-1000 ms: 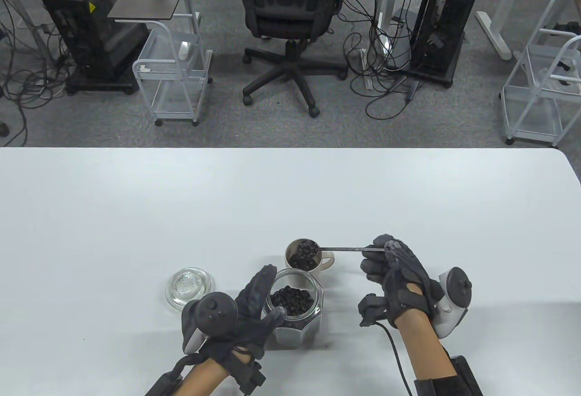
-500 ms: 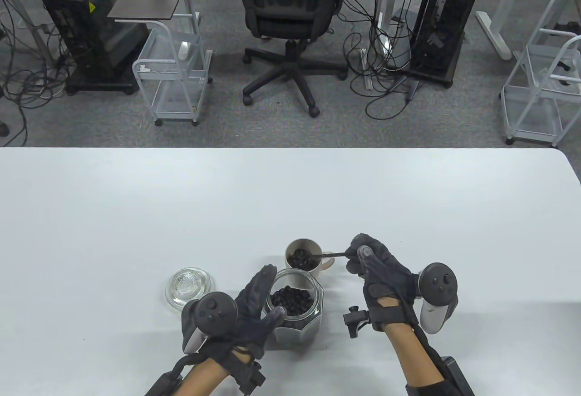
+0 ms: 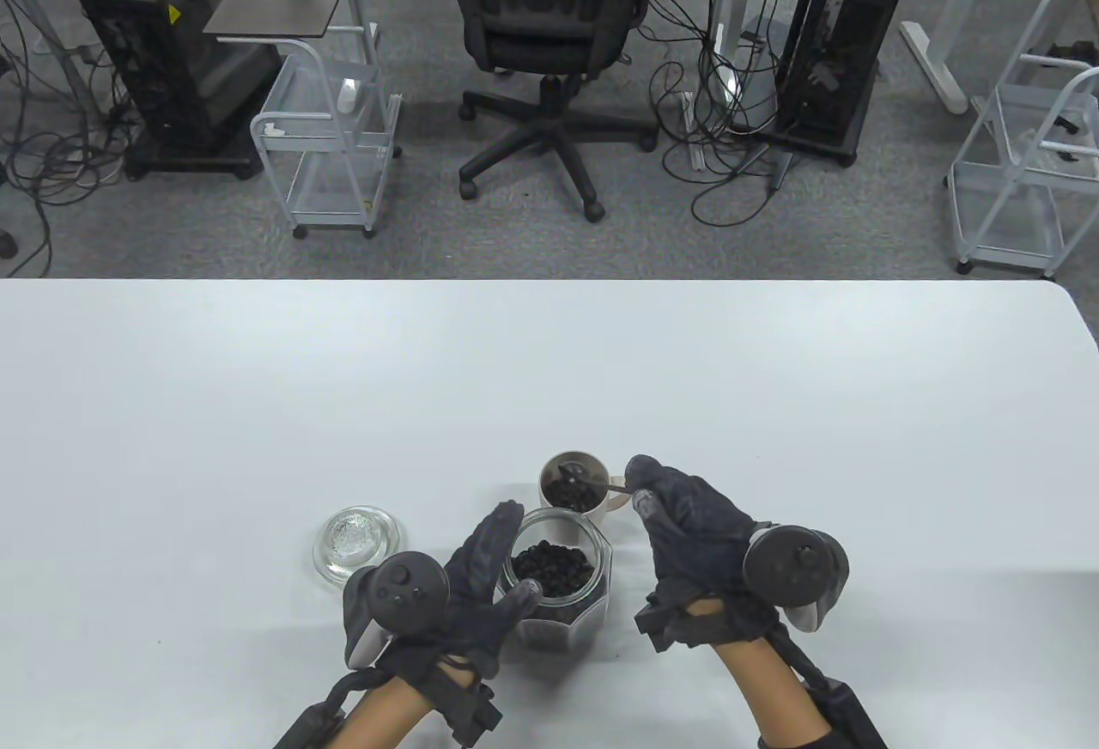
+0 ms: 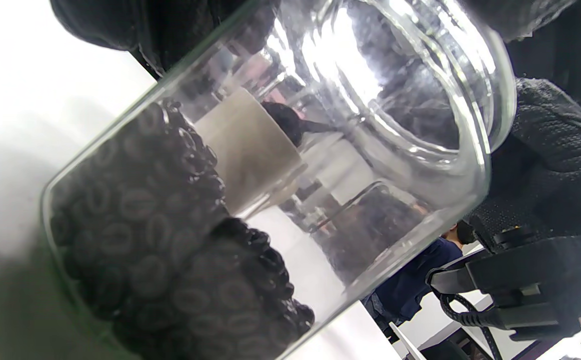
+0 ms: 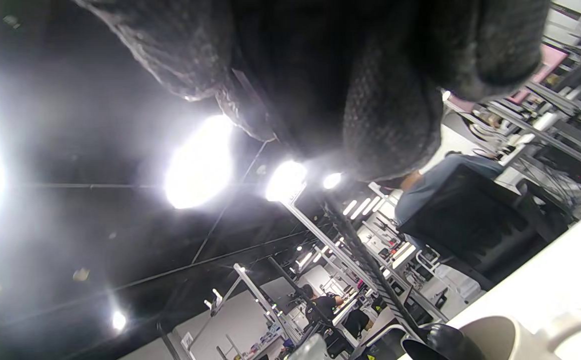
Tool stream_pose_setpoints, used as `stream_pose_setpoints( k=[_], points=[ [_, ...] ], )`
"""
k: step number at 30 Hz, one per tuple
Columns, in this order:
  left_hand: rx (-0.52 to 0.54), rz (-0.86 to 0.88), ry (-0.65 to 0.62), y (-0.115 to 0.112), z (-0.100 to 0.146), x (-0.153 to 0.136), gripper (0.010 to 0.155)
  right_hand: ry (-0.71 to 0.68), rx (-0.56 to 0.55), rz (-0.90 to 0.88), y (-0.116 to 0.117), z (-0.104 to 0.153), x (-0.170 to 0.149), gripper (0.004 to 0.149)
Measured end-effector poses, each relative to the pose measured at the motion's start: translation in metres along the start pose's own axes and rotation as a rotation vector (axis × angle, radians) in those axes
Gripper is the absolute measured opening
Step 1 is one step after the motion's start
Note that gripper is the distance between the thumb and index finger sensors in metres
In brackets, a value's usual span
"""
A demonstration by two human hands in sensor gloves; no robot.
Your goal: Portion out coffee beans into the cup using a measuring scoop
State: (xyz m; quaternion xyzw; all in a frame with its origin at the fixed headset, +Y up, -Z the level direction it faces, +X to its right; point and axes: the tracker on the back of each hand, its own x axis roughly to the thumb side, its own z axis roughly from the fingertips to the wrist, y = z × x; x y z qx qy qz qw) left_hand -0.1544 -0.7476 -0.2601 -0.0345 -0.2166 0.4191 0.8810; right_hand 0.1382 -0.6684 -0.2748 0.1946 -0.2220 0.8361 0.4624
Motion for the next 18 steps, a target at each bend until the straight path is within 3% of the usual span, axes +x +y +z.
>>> stream_pose_setpoints(
  k=[5, 10, 18],
  points=[
    [0.000, 0.000, 0.000, 0.000, 0.000, 0.000, 0.090, -0.051, 0.010, 0.060, 0.002, 0.001, 0.007, 0.041],
    [0.000, 0.000, 0.000, 0.000, 0.000, 0.000, 0.091, 0.014, -0.072, -0.039, -0.005, 0.001, 0.006, 0.041],
    [0.000, 0.000, 0.000, 0.000, 0.000, 0.000, 0.091, 0.317, -0.324, -0.464, -0.029, 0.008, -0.022, 0.041]
  ],
)
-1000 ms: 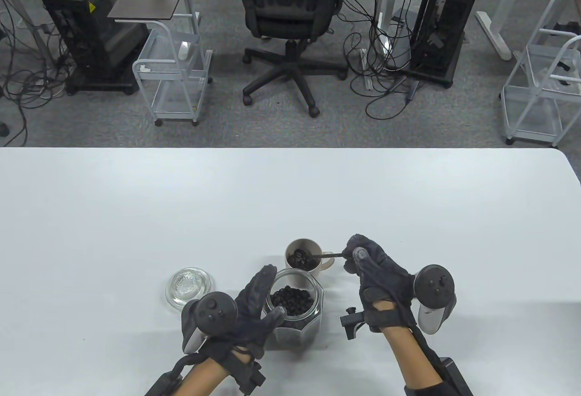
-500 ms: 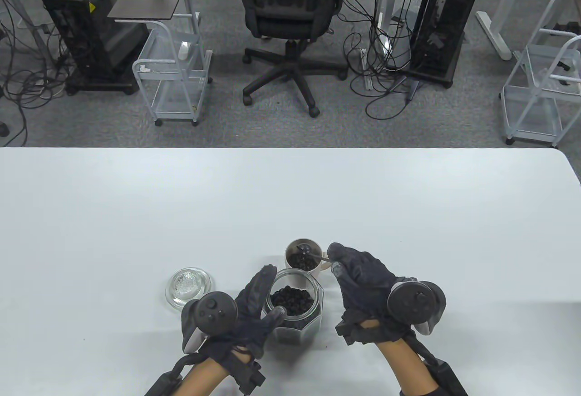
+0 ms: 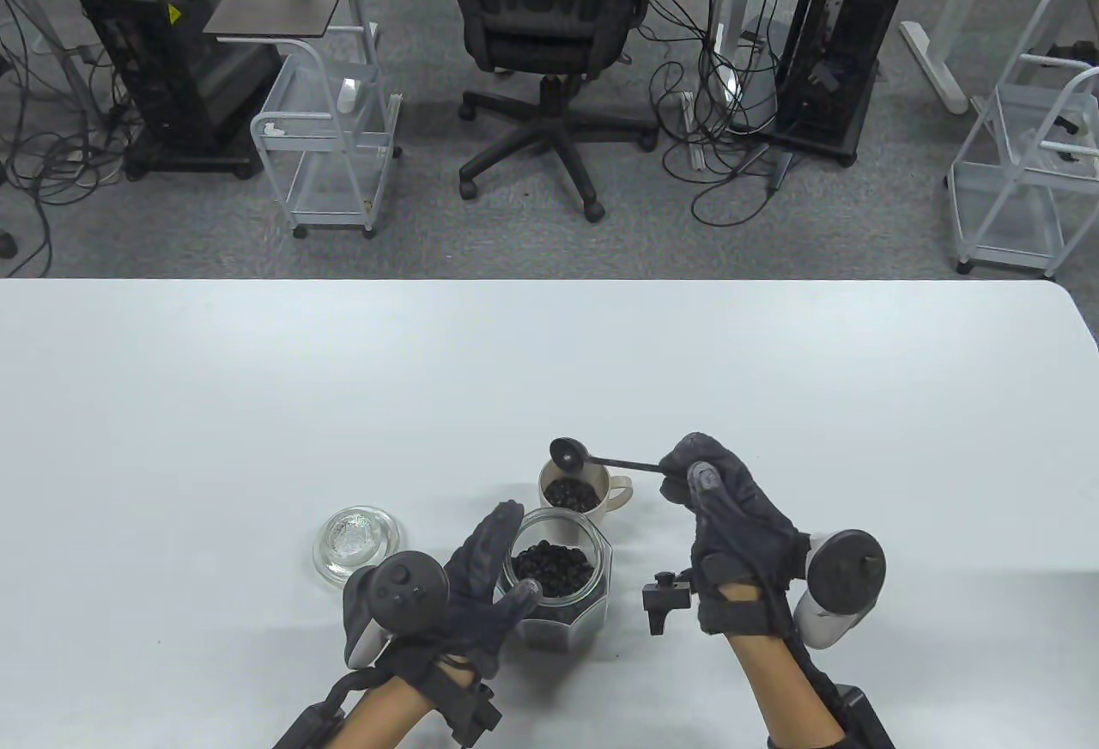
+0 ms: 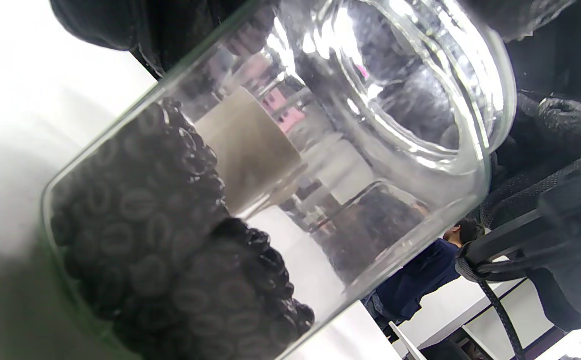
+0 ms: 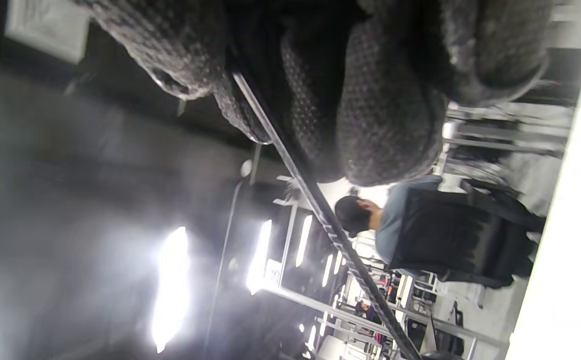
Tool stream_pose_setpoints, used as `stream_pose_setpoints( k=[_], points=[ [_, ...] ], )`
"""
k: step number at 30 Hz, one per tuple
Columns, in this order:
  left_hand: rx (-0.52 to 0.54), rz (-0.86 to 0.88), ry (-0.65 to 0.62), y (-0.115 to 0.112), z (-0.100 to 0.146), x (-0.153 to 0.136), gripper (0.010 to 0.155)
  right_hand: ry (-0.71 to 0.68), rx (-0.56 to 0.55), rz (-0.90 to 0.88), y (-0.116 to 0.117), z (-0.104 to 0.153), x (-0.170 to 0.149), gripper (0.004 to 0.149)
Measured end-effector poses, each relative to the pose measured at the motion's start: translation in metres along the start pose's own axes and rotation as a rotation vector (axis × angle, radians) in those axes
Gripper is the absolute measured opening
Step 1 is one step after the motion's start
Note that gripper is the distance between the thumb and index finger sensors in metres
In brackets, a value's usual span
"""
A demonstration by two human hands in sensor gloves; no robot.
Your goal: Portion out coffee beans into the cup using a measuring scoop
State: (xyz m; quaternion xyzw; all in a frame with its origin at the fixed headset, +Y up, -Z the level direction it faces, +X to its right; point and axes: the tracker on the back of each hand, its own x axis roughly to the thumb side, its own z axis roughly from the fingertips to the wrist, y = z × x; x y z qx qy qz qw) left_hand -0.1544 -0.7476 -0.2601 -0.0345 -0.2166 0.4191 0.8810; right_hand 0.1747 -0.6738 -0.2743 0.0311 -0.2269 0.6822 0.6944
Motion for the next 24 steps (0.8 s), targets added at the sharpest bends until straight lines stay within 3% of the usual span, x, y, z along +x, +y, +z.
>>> stream_pose_setpoints(
  k=[8, 12, 18, 24],
  points=[
    [0.000, 0.000, 0.000, 0.000, 0.000, 0.000, 0.090, 0.297, -0.053, -0.315, -0.011, -0.002, -0.034, 0.040],
    [0.000, 0.000, 0.000, 0.000, 0.000, 0.000, 0.090, 0.389, -0.053, -0.387, -0.012, -0.003, -0.046, 0.040],
    [0.000, 0.000, 0.000, 0.000, 0.000, 0.000, 0.090, 0.386, -0.052, -0.379, -0.018, -0.007, -0.052, 0.039],
    [-0.006, 0.002, 0.003, 0.000, 0.000, 0.000, 0.090, 0.243, 0.030, -0.257, -0.019, -0.014, -0.037, 0.038]
  ],
)
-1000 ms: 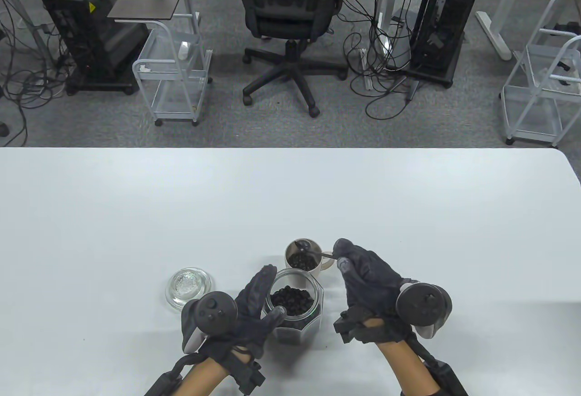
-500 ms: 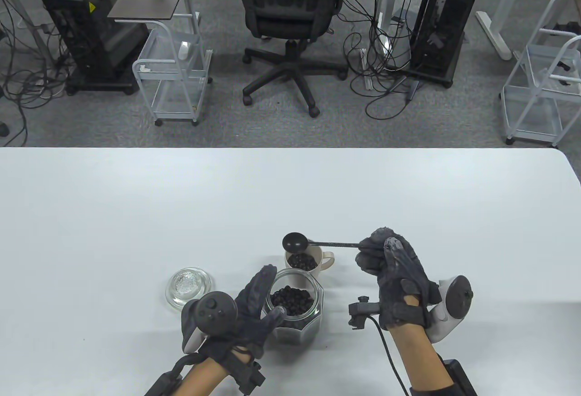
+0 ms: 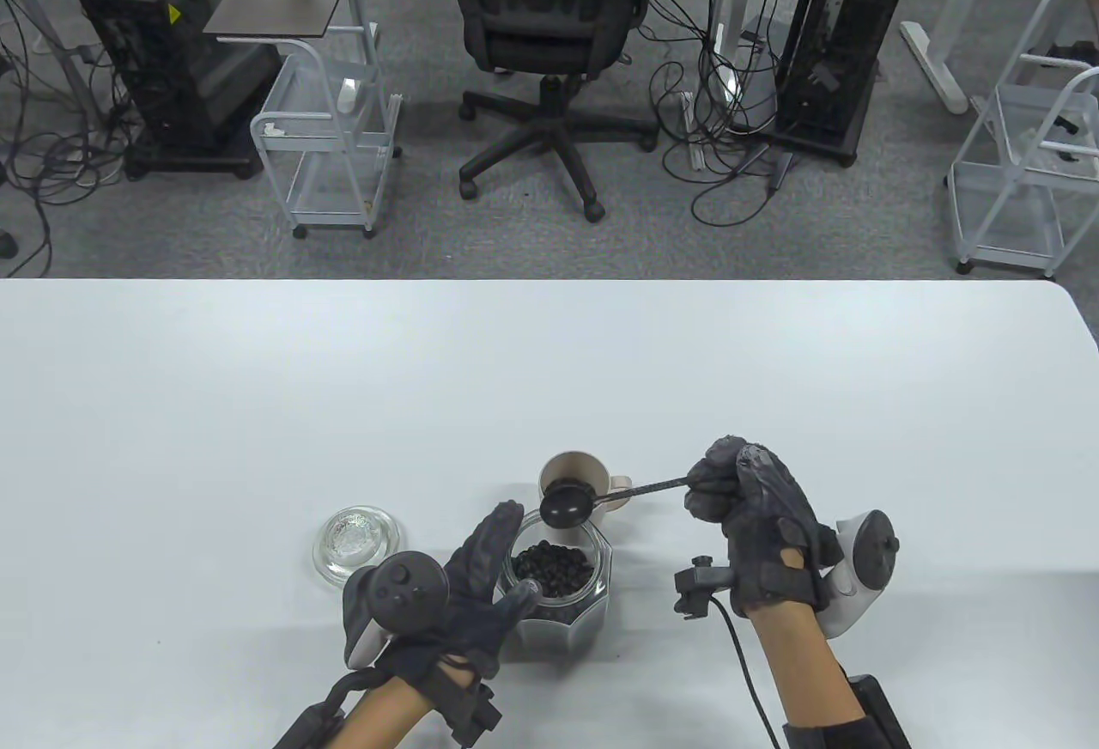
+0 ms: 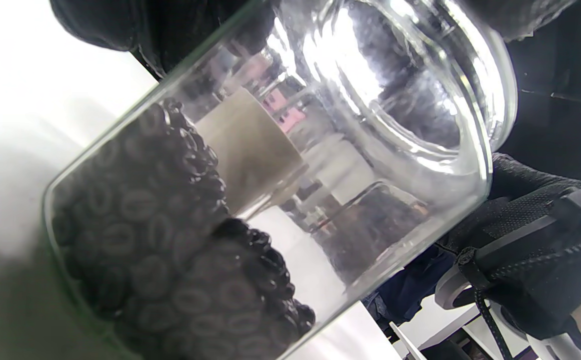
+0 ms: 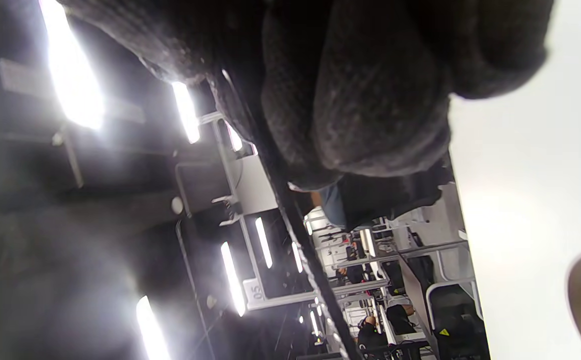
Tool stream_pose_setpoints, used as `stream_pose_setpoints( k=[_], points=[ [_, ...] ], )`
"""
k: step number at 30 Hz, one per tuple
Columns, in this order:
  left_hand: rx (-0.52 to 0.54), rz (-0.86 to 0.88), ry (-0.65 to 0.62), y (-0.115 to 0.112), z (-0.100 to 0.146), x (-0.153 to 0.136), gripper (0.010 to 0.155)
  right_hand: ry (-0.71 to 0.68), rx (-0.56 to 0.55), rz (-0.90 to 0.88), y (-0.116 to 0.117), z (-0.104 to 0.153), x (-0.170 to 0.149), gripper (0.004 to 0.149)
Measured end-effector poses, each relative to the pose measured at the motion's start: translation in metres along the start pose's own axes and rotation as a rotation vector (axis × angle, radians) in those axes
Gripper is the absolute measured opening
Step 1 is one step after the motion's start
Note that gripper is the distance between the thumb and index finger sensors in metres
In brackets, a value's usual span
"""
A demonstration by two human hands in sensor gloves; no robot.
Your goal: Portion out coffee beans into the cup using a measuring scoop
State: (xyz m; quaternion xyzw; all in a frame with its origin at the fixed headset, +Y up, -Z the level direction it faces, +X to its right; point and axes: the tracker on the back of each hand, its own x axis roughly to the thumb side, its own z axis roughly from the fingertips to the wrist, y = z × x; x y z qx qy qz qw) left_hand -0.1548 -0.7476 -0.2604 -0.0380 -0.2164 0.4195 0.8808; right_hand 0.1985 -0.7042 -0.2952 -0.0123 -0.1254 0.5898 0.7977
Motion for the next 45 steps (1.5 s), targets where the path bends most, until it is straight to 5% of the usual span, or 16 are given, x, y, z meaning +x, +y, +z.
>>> stream_pose_setpoints(
  k=[13, 24, 33, 45],
  points=[
    [0.000, 0.001, 0.000, 0.000, 0.000, 0.000, 0.090, -0.467, 0.128, 0.389, 0.042, 0.028, 0.052, 0.038],
    [-0.001, 0.002, 0.000, 0.000, 0.000, 0.000, 0.090, -0.720, 0.325, 0.649, 0.075, 0.049, 0.057, 0.038],
    [-0.002, 0.002, 0.000, 0.000, 0.000, 0.000, 0.090, -0.804, 0.460, 0.778, 0.090, 0.055, 0.043, 0.039],
    [-0.002, 0.003, -0.001, 0.000, 0.000, 0.000, 0.090, -0.732, 0.533, 0.809, 0.091, 0.047, 0.021, 0.039]
  ],
)
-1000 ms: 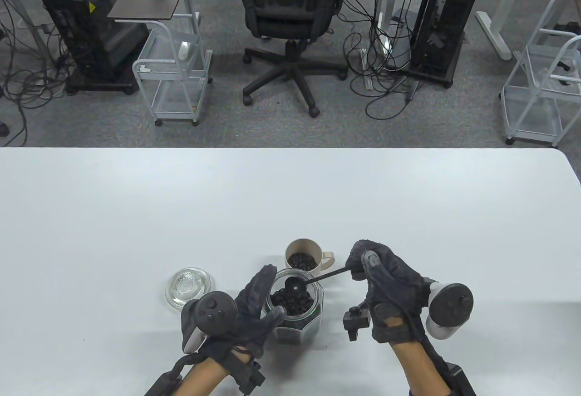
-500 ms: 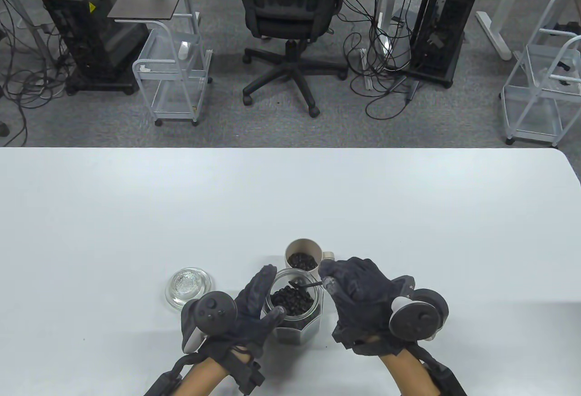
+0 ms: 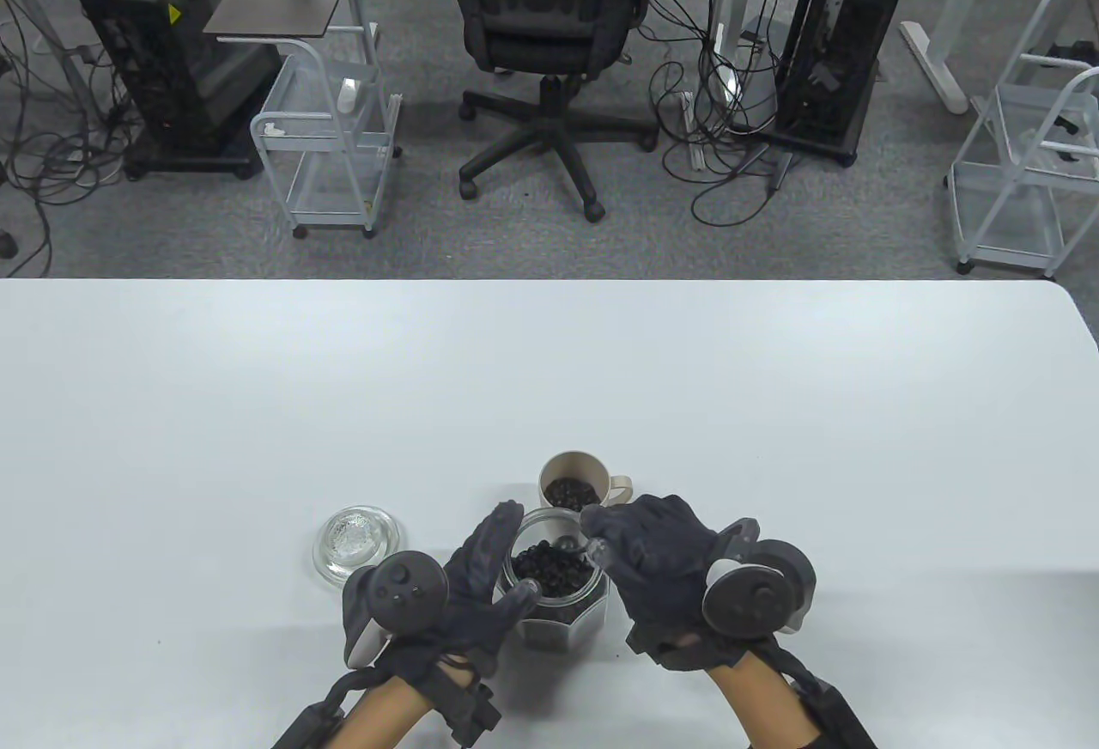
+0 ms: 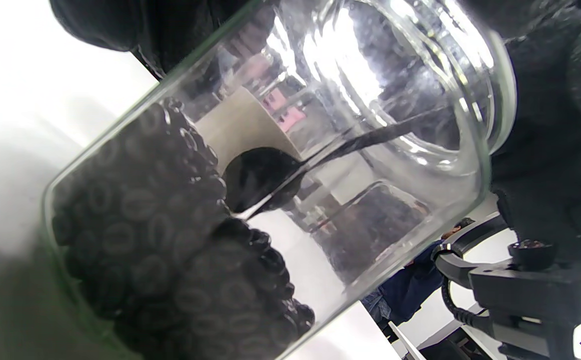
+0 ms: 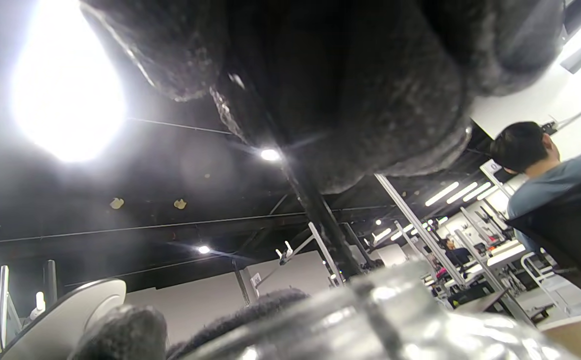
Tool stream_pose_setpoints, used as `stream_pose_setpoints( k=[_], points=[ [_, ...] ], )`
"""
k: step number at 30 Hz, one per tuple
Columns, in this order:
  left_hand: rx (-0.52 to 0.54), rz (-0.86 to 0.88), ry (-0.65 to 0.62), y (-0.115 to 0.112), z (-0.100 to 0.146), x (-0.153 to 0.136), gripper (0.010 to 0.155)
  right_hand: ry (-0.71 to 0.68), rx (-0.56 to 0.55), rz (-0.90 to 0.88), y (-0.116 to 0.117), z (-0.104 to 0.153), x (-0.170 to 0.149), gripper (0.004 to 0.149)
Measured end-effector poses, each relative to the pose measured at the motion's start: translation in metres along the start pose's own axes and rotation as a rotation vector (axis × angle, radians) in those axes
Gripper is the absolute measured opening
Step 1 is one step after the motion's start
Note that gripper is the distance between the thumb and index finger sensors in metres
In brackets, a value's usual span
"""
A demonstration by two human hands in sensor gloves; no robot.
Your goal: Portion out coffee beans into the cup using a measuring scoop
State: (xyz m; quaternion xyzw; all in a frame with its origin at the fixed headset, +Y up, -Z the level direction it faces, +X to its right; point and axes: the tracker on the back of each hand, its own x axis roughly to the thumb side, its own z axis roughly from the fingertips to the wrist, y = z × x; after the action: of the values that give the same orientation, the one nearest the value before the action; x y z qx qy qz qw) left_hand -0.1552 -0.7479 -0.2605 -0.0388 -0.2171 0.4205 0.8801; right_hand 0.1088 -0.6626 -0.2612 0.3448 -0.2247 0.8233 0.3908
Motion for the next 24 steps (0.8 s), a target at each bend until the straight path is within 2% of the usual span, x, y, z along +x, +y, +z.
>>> stream_pose_setpoints(
  k=[13, 15, 24],
  points=[
    [0.001, 0.000, 0.001, 0.000, 0.000, 0.000, 0.090, 0.080, 0.081, -0.082, 0.006, 0.000, -0.015, 0.037],
    [0.001, -0.001, 0.001, 0.000, 0.000, 0.000, 0.091, 0.108, 0.107, -0.092, 0.008, 0.001, -0.017, 0.037],
    [0.007, -0.005, -0.002, 0.000, 0.000, 0.000, 0.090, 0.288, 0.073, -0.214, 0.007, 0.001, -0.025, 0.037]
  ],
)
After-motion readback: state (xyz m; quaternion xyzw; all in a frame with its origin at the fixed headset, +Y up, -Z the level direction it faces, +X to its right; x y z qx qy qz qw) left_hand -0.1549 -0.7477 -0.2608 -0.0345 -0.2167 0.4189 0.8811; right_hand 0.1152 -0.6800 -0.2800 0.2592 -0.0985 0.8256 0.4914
